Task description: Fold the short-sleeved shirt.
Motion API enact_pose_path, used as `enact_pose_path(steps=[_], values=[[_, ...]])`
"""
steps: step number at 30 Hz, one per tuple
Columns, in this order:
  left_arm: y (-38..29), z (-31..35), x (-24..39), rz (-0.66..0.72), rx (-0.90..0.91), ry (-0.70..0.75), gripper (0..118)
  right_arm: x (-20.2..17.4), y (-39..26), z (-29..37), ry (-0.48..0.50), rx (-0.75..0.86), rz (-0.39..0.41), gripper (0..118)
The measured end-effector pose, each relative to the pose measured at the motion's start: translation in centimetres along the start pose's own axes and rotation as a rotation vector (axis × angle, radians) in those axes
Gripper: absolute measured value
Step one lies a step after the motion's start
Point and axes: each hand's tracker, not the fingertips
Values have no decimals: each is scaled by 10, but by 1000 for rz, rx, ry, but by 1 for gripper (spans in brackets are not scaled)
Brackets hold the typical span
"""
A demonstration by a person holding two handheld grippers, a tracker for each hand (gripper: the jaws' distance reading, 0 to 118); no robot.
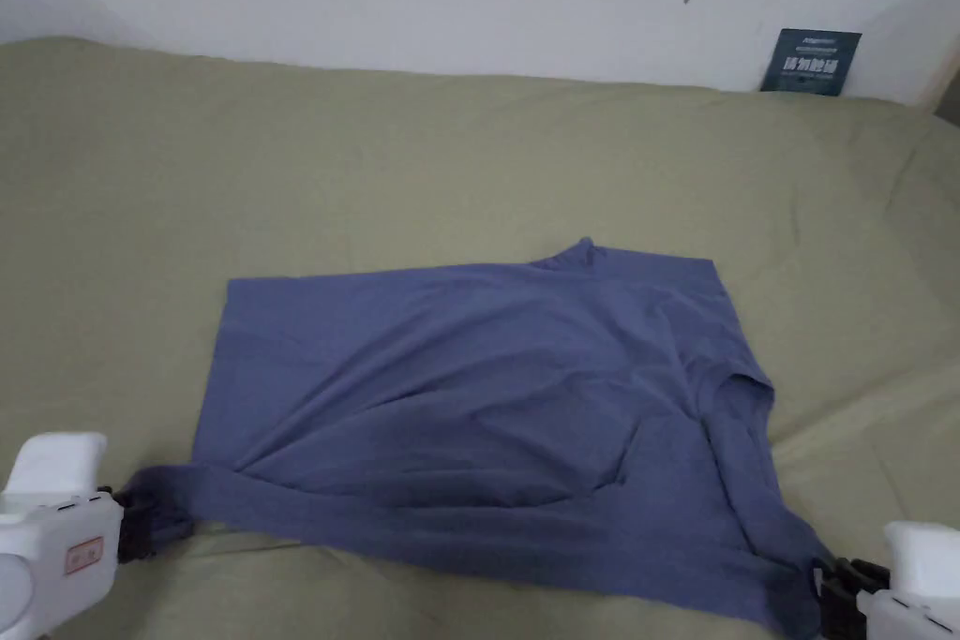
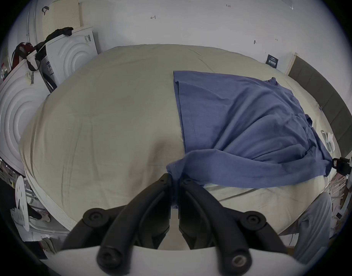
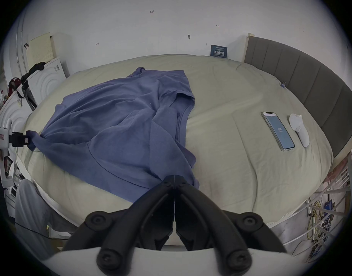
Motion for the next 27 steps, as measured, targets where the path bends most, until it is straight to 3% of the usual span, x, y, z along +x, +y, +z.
enact_pose_path(steps=[1, 2, 3, 4, 5, 8, 10, 11, 13, 14, 27], values=[[1, -1, -3, 1, -1, -2, 6, 0, 0, 0, 4, 1, -1, 7], [1, 0, -2, 1, -1, -4, 6, 1, 0, -2, 17, -1, -8, 25], [0, 0, -2, 4, -1, -5, 6, 2, -1, -7, 48, -42, -8, 74], [0, -1, -2, 7, -3, -6, 6, 1, -2, -11, 66, -73, -11, 105], [0, -2, -3, 9, -4, -8, 6, 0, -4, -13, 56, -51, -4, 116], [-2, -2, -1, 10, -6, -4, 6, 1, -7, -20, 43, -84, 8, 101], [-2, -20, -21, 16, -11, -7, 6, 7, -5, -21, 46, -86, -19, 80], [-2, -22, -23, 18, -11, -7, 6, 9, -4, -20, 47, -85, -29, 66], [-3, -13, -14, 22, -10, -5, 6, 14, -1, -23, 28, -122, -30, 17], [-3, -13, -15, 22, -12, -5, 6, 17, -1, -23, 35, -120, -28, 8], [28, 13, -19, -13, 53, -40, 6, 16, 61, 13, 41, 51, -1, 8]])
